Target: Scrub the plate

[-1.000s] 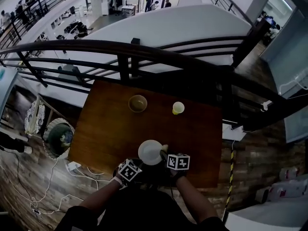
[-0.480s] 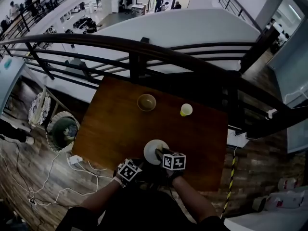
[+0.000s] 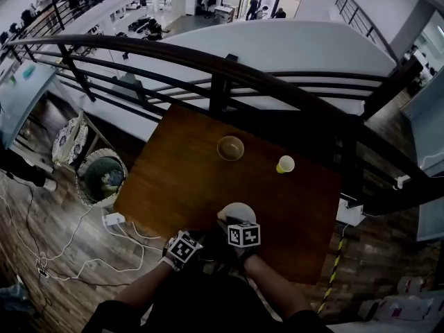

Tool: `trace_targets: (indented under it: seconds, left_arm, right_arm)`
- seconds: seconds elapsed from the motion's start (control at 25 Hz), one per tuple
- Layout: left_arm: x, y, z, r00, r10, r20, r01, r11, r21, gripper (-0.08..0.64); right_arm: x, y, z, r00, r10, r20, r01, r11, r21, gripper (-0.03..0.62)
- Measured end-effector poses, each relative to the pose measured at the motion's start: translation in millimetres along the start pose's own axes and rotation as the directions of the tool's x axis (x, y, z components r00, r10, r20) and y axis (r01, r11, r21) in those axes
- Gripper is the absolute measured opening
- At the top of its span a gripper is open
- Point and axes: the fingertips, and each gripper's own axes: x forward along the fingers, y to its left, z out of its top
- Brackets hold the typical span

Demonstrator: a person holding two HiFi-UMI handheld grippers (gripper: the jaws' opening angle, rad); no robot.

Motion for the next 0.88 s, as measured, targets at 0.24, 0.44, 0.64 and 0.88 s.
trace_targets:
  seconds: [0.24, 0.44, 0.64, 0.88]
  left_arm:
    - [9.7, -13.2, 11.4, 1.0, -0.03, -0.008, 0.031, 0.998, 0.05, 0.025]
    - [23.1, -29.8, 25.6, 0.997, -0.069, -0.026, 0.071, 0.994, 0.08, 0.025]
    - [34.5, -43.6, 33.6, 0.994, -0.098, -0.047, 0.103, 0.988, 0.115, 0.025]
    - [37.4, -50.5, 33.9, 0.993, -0.11, -0.049, 0.115, 0.986, 0.119, 0.025]
  right_arm:
    - [-25.7, -36.9, -7.0, 0.996, -0.082, 0.028, 0.079, 0.994, 0.071, 0.149]
    - [-56.1, -66.6, -15.2, 0.988, -0.142, 0.068, 0.13, 0.98, 0.15, 0.149]
    - [-79.2, -84.6, -21.8, 0.979, -0.174, 0.108, 0.148, 0.965, 0.217, 0.149]
    - [-84.8, -88.4, -20.1, 0.976, -0.184, 0.117, 0.156, 0.963, 0.218, 0.149]
